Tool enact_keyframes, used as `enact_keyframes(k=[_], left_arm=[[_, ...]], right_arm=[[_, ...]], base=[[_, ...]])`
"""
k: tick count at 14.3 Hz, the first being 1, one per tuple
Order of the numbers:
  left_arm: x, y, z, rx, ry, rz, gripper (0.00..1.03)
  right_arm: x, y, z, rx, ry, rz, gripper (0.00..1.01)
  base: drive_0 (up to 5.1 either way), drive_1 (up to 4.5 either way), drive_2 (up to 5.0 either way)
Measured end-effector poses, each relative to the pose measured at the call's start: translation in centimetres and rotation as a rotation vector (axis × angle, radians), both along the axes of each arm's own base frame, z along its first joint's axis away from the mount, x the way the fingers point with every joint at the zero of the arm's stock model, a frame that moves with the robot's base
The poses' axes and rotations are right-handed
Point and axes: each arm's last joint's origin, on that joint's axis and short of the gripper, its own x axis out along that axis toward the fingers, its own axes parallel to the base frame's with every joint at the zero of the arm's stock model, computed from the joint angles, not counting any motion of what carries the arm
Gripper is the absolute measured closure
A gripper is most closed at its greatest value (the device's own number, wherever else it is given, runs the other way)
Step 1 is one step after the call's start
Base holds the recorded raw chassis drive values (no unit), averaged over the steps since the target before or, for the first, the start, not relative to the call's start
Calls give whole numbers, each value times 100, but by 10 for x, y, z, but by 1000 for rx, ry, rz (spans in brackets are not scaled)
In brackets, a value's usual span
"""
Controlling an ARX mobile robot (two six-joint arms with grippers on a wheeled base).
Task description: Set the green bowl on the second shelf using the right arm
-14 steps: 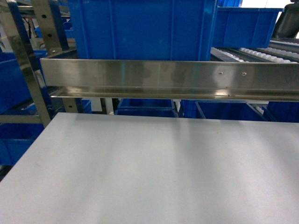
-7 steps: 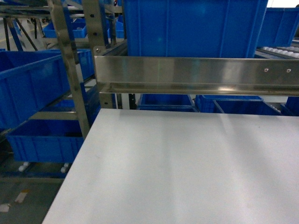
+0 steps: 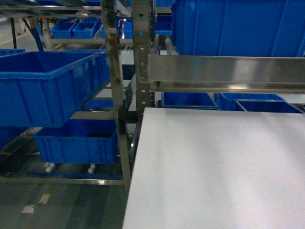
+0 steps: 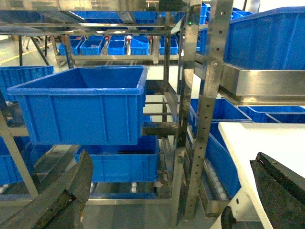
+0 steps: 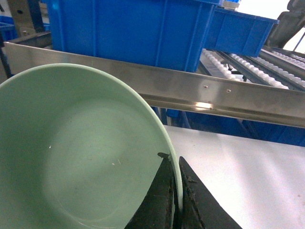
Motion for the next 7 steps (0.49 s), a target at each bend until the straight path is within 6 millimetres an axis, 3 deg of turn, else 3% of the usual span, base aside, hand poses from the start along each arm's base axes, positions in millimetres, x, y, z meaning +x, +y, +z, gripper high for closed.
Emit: enact_keyframes(k=[7], left_arm=[[0, 0, 0, 0, -1, 0, 5]], right_arm=[[0, 0, 0, 0, -2, 3, 99]], base=[[-494, 248, 248]])
